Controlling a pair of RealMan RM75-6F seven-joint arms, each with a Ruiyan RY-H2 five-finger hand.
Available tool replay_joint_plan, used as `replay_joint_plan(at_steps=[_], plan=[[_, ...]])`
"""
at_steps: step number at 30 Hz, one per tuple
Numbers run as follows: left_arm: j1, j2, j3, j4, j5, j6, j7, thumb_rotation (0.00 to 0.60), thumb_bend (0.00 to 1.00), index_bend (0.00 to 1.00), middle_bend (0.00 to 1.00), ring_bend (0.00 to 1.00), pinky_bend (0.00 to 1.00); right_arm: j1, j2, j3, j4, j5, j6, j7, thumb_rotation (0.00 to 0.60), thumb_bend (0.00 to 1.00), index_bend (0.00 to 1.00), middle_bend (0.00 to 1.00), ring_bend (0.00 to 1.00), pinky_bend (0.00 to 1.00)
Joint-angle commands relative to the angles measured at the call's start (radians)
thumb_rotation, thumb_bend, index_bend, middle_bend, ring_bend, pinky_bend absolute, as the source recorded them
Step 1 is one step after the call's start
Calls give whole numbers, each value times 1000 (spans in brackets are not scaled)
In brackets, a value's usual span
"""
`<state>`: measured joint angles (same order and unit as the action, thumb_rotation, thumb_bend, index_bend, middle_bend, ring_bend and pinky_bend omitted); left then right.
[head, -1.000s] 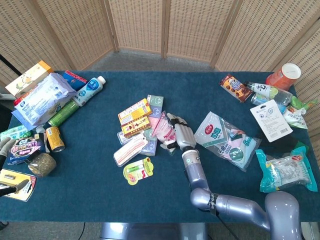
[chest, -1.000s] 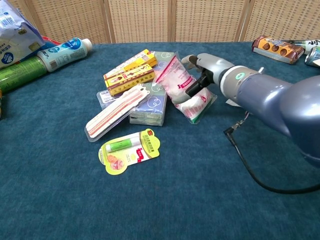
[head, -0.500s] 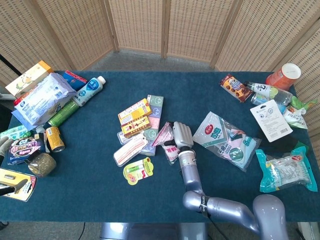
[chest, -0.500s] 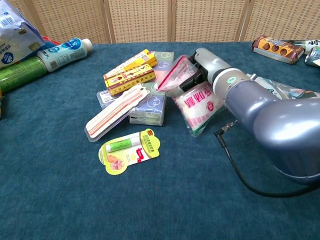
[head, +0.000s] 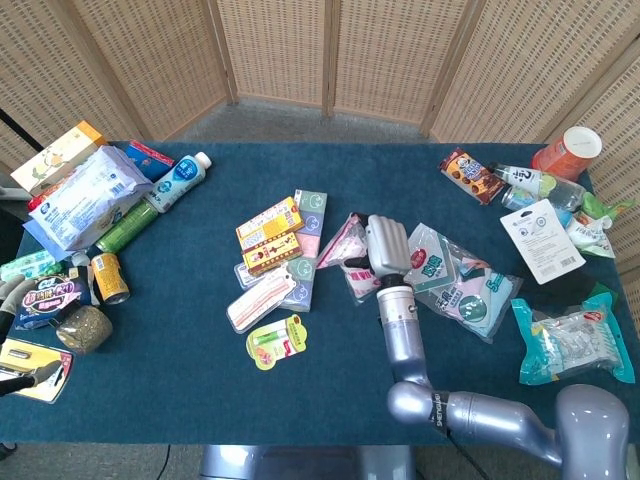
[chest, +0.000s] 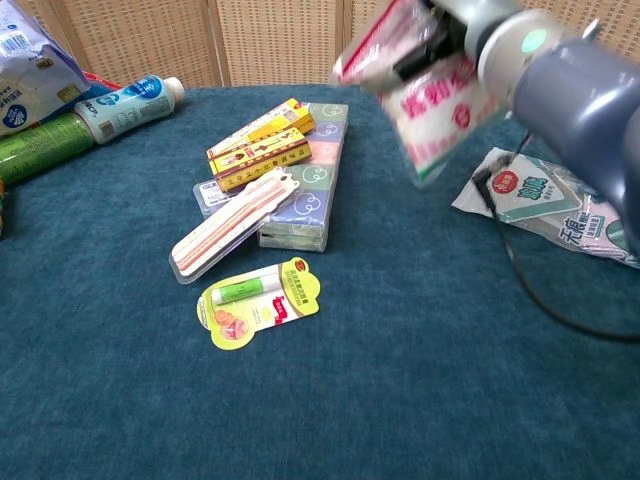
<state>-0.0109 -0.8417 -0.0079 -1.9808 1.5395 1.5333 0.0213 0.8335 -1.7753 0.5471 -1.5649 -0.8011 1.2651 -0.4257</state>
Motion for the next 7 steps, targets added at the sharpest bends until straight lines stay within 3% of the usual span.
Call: replay_joint_plan(at_steps=[1, 7], plan=[[0, 1, 3, -1, 6, -2, -2, 600, 0, 0, 0, 0, 0, 22, 51, 48, -73, 14, 40, -69, 600, 187, 595, 952, 599, 878], [-1, 2, 7, -2, 13, -4, -3, 600, 0, 0, 0, 0, 0, 45, 82, 74, -136, 34, 78, -119, 600, 188, 596, 952, 599, 878]])
